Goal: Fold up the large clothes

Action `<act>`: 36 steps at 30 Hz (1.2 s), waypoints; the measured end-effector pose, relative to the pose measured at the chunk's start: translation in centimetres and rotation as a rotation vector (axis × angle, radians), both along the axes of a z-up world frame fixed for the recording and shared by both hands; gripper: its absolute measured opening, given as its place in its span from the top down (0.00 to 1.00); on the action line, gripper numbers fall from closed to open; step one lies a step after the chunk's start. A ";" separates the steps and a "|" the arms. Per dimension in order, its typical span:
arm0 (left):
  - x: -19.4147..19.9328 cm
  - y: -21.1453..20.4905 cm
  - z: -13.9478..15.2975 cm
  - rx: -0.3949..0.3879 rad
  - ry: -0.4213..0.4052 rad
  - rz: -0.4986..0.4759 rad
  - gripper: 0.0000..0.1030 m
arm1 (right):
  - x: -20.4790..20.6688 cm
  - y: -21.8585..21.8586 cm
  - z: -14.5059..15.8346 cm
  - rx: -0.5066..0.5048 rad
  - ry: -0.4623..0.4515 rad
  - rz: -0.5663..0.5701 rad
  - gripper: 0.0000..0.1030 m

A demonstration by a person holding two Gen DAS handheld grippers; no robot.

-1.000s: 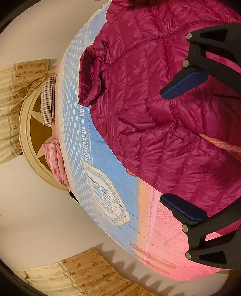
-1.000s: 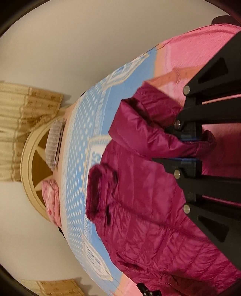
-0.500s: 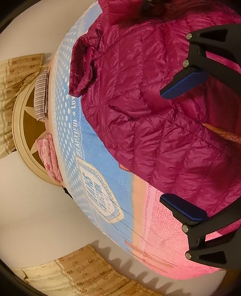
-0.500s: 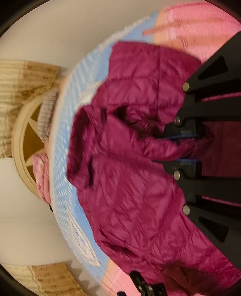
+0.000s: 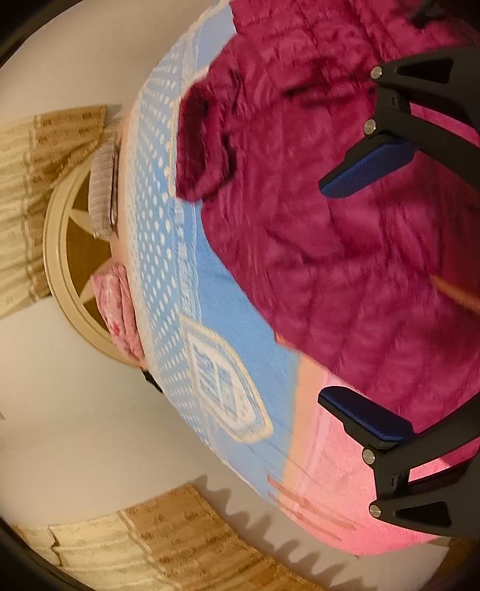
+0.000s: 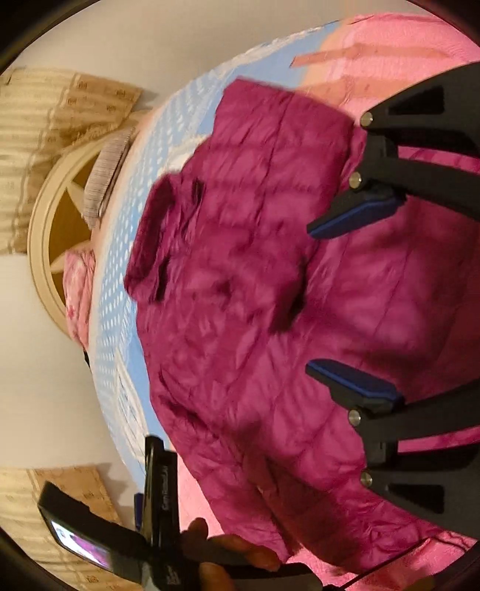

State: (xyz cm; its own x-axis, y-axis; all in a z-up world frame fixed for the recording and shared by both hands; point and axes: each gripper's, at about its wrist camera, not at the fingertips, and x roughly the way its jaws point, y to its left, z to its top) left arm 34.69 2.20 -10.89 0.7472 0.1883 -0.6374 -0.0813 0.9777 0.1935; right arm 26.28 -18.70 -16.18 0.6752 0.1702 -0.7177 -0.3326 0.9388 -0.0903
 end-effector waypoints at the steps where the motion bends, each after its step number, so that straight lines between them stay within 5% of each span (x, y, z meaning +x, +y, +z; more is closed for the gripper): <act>1: 0.1 -1.0 0.0 -0.002 0.002 -0.016 0.01 | 0.4 -1.3 0.0 -0.017 -0.013 -0.049 0.31; 8: 1.9 -8.6 -0.5 -0.067 0.034 -0.176 0.01 | 4.0 -10.4 -1.0 0.015 -0.034 -0.406 0.32; 18: 5.7 -13.7 -3.6 -0.245 0.152 -0.275 0.02 | 2.4 -13.6 -3.9 0.067 -0.031 -0.465 0.28; 20: 5.7 -14.3 -3.9 -0.262 0.166 -0.316 0.19 | 2.2 -13.9 -4.2 0.085 -0.029 -0.480 0.26; 22: 5.8 -15.1 -4.4 -0.289 0.211 -0.370 0.71 | 2.0 -14.2 -4.6 0.099 -0.020 -0.492 0.26; 24: 5.7 -15.4 -4.9 -0.294 0.237 -0.392 0.85 | 2.1 -14.6 -4.8 0.114 -0.013 -0.501 0.25; 36: 1.5 -8.3 -2.6 -0.200 0.145 -0.348 0.94 | 2.0 -15.3 -5.7 0.151 0.027 -0.527 0.17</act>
